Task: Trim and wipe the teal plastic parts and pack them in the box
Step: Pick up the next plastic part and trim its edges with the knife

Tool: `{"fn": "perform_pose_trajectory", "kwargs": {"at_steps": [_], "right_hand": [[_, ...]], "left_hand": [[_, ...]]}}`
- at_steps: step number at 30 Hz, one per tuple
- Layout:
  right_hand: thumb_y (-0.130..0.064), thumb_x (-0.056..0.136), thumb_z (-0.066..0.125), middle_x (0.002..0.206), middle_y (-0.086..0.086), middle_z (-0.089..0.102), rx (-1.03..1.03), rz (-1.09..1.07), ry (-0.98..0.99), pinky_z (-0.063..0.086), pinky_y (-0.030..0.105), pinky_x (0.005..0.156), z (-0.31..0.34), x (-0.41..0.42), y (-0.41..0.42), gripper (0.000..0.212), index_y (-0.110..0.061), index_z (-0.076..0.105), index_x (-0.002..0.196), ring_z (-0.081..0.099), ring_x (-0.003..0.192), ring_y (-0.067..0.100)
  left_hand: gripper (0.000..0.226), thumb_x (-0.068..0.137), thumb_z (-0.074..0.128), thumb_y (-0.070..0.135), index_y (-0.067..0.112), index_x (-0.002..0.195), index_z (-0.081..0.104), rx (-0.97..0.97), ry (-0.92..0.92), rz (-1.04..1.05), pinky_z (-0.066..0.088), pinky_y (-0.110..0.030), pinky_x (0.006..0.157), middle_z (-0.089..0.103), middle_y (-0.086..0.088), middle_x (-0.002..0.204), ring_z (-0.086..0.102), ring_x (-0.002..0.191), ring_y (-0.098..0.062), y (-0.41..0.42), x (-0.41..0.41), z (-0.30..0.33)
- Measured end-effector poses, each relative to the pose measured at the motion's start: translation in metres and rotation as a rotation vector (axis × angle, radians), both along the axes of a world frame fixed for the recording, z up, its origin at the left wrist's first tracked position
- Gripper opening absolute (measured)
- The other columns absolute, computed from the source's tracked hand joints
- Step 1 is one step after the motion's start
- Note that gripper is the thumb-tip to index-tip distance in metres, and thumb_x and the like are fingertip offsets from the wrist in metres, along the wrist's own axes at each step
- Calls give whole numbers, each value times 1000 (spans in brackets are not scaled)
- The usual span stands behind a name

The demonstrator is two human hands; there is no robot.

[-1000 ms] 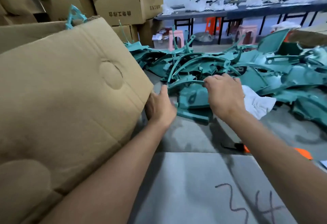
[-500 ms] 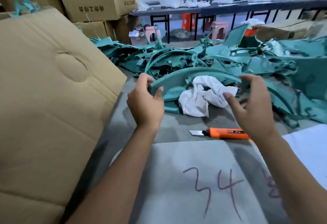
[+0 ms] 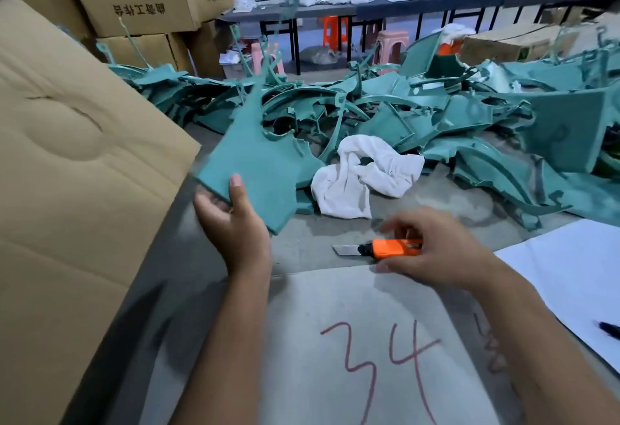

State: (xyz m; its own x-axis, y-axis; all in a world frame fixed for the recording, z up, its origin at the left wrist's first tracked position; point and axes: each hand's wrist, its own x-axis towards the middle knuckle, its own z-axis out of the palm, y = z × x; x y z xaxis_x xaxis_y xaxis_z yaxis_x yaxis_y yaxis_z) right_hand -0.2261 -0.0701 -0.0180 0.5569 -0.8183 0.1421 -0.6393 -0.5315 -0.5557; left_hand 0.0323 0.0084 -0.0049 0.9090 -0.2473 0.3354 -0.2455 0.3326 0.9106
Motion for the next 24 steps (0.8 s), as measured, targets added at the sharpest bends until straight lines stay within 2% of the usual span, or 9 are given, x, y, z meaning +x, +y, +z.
{"fn": "perform_pose_trajectory", "kwargs": {"at_steps": [2,4,9,11,14,17,20,22,24], "right_hand": [[-58,64,90,85,-18,63,11,50,77,45,20,70,2,2,1,37,-40,68,87,58,82,6],[-47,76,87,85,-15,64,-39,30,40,43,21,69,4,3,-1,28,-29,69,88,59,83,12],[-56,99,52,82,-5,62,-275,-183,-404,48,44,64,6,4,2,35,-22,51,105,60,72,19],[-60,100,53,78,-5,57,-168,-159,-727,46,44,58,10,12,11,34,-27,50,106,52,65,17],[-60,85,77,67,-4,47,312,29,-1065,35,25,44,15,32,27,44,-25,57,103,38,50,13],[-35,83,84,60,-6,43,464,-2,-1079,28,21,41,15,44,31,32,-21,64,104,30,43,12],[-11,90,78,56,-6,41,465,-47,-1082,26,21,40,13,41,29,17,-17,67,102,27,39,12],[-2,94,71,55,-3,39,466,-73,-1088,26,21,40,13,40,29,18,-20,68,98,27,37,14],[2,96,67,56,1,34,457,-129,-1094,25,22,41,11,41,28,22,-20,69,92,25,38,15]], "left_hand": [[14,102,60,17,6,105,52,46,-6,-123,50,-13,64,64,6,90,63,70,9,-6,2,-5],[18,101,63,16,8,114,54,42,86,-225,56,-18,68,69,2,98,69,75,5,-11,1,-8],[33,98,65,12,27,128,59,-5,321,-352,61,-29,68,73,0,108,75,90,-11,-6,5,-10],[27,99,62,12,28,119,70,15,355,-468,60,-34,68,76,-1,112,74,99,-21,-2,5,-7],[22,97,62,17,29,111,75,82,197,-594,58,-40,74,77,-4,107,71,95,-27,7,-9,-9],[19,97,60,23,25,111,73,94,-27,-701,56,-50,87,75,-6,109,69,102,-31,16,-30,-12],[26,98,53,27,20,108,76,126,4,-770,53,-56,97,75,-9,112,68,111,-36,24,-35,-12],[37,92,44,17,16,105,79,120,77,-874,54,-52,97,75,-11,115,69,113,-33,27,-30,-10],[53,79,36,5,15,106,80,102,33,-970,58,-35,93,75,-6,118,68,116,-25,30,-25,-4]]}}
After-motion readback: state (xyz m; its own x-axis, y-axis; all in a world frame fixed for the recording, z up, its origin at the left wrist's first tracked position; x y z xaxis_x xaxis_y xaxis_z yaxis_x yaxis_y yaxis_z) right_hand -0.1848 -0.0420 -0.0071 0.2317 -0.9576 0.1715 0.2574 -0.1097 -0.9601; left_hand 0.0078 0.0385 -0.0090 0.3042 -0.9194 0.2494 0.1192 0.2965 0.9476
